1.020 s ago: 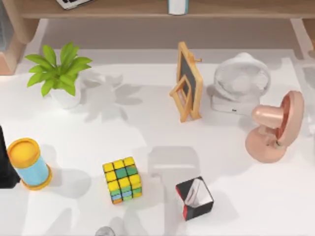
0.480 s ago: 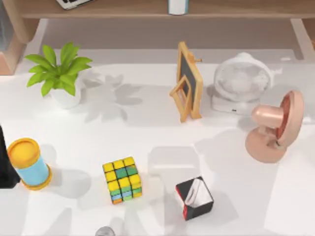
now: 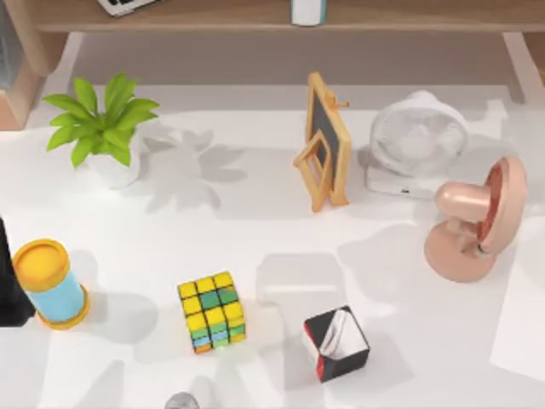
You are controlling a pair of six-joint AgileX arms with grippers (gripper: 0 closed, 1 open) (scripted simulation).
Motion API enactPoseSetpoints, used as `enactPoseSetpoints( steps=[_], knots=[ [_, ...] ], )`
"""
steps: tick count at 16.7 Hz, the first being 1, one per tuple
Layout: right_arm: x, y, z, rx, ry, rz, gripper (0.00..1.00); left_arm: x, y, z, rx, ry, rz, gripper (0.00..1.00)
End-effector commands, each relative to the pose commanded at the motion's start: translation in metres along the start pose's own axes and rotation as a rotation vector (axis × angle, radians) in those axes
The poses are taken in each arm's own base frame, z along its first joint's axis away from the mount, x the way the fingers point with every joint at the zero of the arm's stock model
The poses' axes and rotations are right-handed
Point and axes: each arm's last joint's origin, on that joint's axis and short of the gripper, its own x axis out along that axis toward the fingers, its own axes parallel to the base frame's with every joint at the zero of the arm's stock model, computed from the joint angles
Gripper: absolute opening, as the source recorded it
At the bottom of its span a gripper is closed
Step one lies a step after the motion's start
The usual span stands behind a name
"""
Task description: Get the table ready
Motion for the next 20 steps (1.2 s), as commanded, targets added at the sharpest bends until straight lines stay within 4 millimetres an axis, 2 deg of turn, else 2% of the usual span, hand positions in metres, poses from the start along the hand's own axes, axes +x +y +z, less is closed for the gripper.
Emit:
enactPoseSetpoints(
  steps=[3,6,9,12,13,15,17,20],
  knots=[
    [-0.004,0.000,-0.002,0.001,0.003,-0.001,1.00,0.000,0.000,0.000,0.000,0.000,0.000,1.00],
    [-0.042,0.006,-0.011,0.005,0.001,-0.004,1.00,0.000,0.000,0.000,0.000,0.000,0.000,1.00],
    [-0.082,0.020,-0.021,0.002,0.004,-0.005,1.00,0.000,0.000,0.000,0.000,0.000,0.000,1.00],
    [-0.101,0.028,-0.027,-0.003,0.000,-0.006,1.00,0.000,0.000,0.000,0.000,0.000,0.000,1.00],
    [-0.100,0.027,-0.027,-0.004,-0.003,-0.007,1.00,0.000,0.000,0.000,0.000,0.000,0.000,1.00],
    [-0.086,0.021,-0.024,-0.004,-0.003,-0.008,1.00,0.000,0.000,0.000,0.000,0.000,0.000,1.00],
    [-0.060,0.011,-0.019,-0.001,-0.003,-0.008,1.00,0.000,0.000,0.000,0.000,0.000,0.000,1.00],
    [-0.010,0.001,-0.009,-0.001,0.002,-0.002,1.00,0.000,0.000,0.000,0.000,0.000,0.000,1.00]
  ],
)
